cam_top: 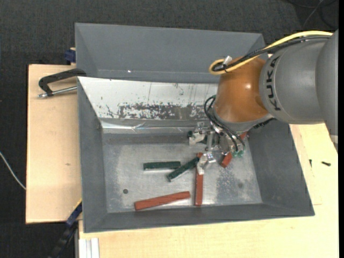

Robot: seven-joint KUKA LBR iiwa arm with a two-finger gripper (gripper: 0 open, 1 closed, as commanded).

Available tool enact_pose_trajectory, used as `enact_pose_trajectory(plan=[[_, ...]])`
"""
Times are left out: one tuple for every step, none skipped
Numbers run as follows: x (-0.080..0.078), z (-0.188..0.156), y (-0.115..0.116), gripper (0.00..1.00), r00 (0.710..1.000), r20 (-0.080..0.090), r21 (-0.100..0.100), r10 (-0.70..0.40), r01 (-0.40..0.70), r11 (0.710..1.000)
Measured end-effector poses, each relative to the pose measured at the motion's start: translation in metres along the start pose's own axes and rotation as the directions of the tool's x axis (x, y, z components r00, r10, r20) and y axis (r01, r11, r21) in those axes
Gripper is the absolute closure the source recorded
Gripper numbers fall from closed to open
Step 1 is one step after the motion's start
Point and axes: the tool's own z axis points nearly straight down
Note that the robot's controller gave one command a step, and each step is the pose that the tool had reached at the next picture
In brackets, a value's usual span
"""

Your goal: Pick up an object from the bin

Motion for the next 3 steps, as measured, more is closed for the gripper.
enact_pose_trajectory(plan=[[0.017,-0.005,0.010,1.00,0.981,0.004,0.007,-0.194,0.194,0.981],[0.016,-0.012,-0.005,1.00,0.940,0.016,-0.010,-0.342,0.342,0.940],[0.024,-0.215,-0.004,1.00,0.993,0.019,-0.008,-0.118,0.118,0.993]])
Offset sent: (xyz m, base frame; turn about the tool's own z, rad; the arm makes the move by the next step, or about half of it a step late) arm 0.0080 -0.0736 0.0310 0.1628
